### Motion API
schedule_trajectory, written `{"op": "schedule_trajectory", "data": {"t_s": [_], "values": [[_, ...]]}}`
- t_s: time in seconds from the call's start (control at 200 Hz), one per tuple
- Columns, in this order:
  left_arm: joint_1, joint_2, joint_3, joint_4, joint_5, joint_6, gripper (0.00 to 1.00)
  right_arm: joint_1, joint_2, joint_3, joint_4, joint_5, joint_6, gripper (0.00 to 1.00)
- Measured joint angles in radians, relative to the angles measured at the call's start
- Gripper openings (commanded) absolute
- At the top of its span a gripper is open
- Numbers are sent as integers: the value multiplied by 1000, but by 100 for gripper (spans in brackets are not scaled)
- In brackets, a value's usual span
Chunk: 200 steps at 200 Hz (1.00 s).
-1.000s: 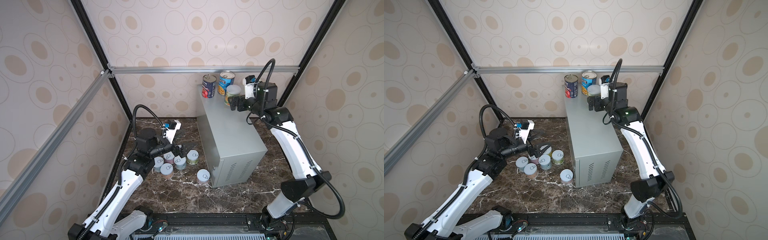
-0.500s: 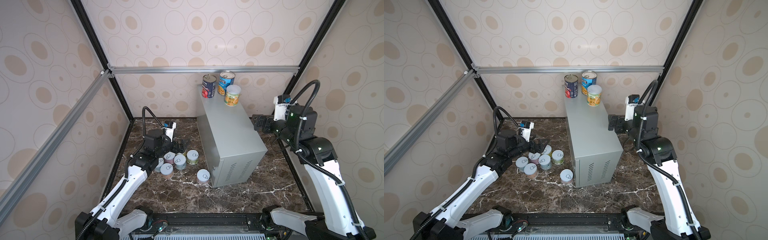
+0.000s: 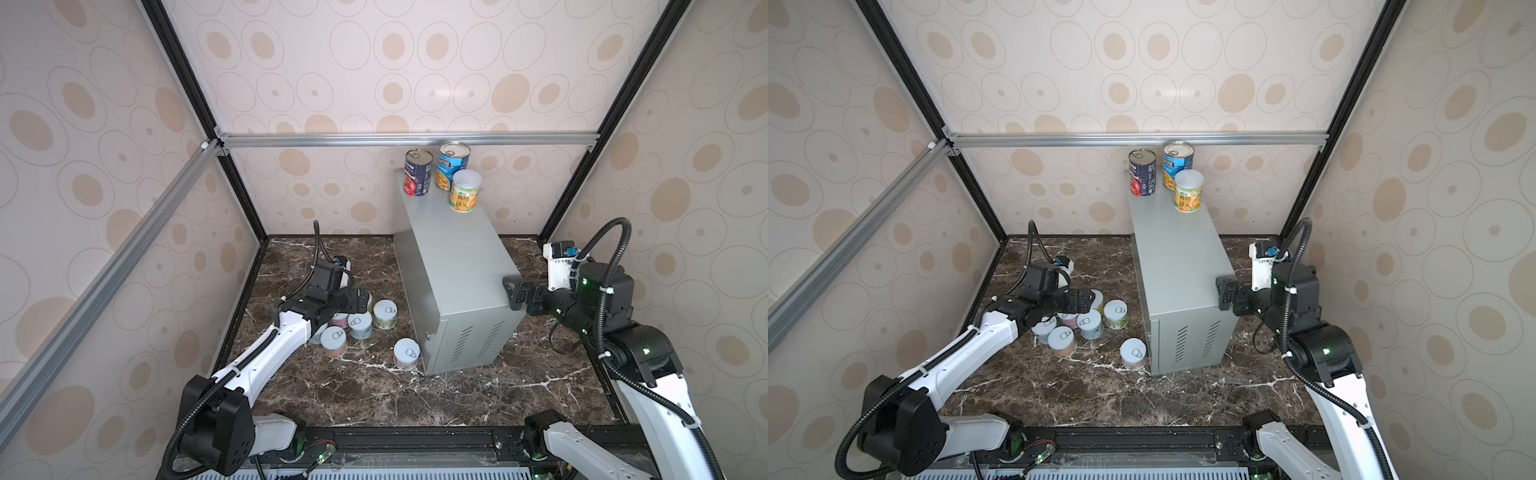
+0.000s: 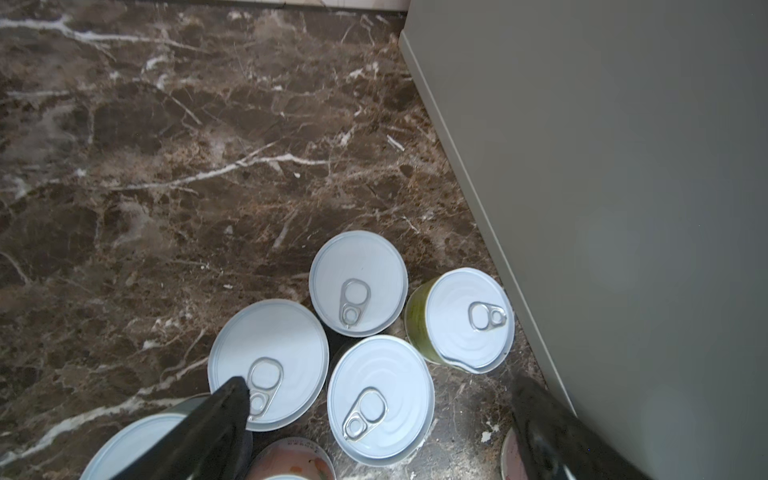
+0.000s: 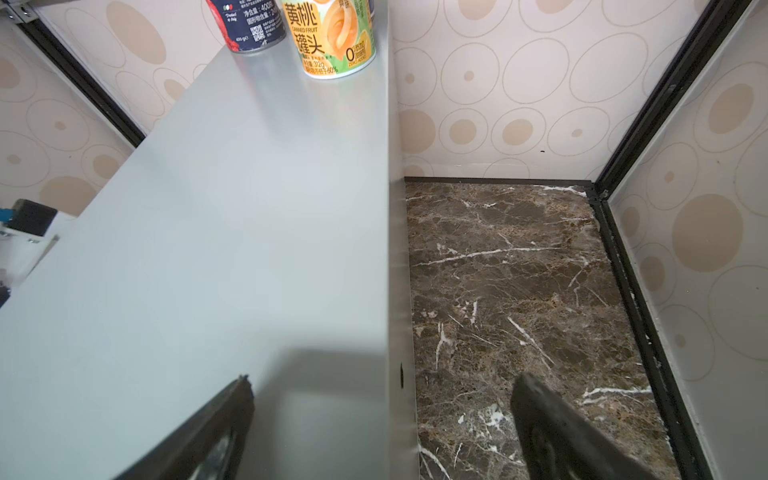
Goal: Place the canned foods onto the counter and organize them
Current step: 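Withdraw the open right gripper while the left gripper lowers toward floor cans, then lower the left gripper onto a white-lidded floor can and grasp it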
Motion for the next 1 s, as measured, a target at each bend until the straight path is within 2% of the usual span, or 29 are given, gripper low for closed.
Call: {"op": "schedule_trajectory", "data": {"t_s": [0.405, 0.585, 1.0], "values": [[-78, -2, -100, -37, -70, -69, 98, 0, -71, -53, 22, -35, 3, 100], [-100, 2, -136, -30, -80, -97, 94, 0, -71, -64, 43, -58, 13, 100], [-164, 121, -156, 66, -149, -133, 92, 0, -63, -67, 84, -109, 29, 100]]}}
